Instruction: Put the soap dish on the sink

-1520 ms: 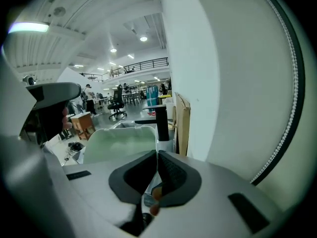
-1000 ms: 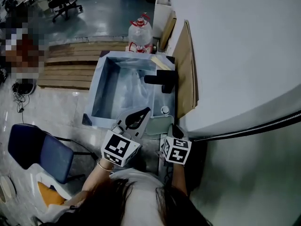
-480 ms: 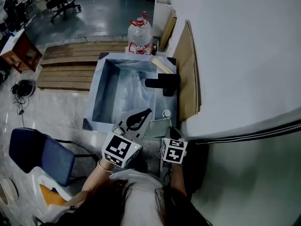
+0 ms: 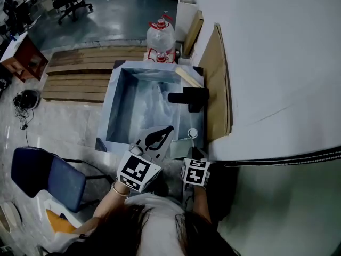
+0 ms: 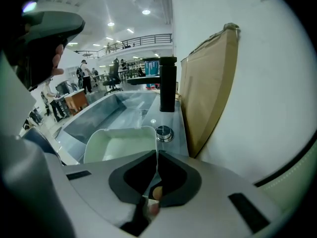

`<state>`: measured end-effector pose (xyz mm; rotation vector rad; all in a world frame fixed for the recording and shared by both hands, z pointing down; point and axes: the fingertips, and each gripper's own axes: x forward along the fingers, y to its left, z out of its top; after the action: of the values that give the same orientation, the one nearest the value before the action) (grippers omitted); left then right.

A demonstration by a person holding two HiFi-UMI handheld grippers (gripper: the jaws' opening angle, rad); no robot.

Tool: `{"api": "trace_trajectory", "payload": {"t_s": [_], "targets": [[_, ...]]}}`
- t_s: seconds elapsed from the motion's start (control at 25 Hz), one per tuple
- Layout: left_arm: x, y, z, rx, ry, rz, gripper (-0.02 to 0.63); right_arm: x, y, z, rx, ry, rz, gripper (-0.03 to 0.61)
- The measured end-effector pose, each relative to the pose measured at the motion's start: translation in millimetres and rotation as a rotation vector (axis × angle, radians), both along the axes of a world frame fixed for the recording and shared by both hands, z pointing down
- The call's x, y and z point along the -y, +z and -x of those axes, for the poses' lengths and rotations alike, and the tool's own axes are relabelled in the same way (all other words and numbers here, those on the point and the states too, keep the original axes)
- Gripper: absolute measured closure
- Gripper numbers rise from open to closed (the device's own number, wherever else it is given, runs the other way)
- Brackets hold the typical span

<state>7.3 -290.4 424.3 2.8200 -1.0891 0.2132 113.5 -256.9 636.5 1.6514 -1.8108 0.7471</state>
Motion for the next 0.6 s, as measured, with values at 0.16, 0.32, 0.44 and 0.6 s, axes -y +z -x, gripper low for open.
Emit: {"api": "trace_trajectory", "payload": {"t_s": [0.16,0.32,0.44,0.6], "targets": [[4.7,1.5,-0.4,-0.004,0.008,0.01,0.604,0.7,8.0,3.7,-0.007,-0.007,0.027,0.546],[8.9,4.4,-0.8,0.002,0.016,0.017,0.604,2.0,13.5,5.4,-0.007,-0.008,0.047,0.546],[12.8,7.0,-2.6,-0.003,0.018,0.019,0.604,3.6,18.1,5.2,0.003,-0.005,0.061,0.546],[16.1,10.2,-3.9,-0.009,0.016,0.03,0.604,6.0,21.5,4.8,0.02,0.004,0.071,0.546]]}}
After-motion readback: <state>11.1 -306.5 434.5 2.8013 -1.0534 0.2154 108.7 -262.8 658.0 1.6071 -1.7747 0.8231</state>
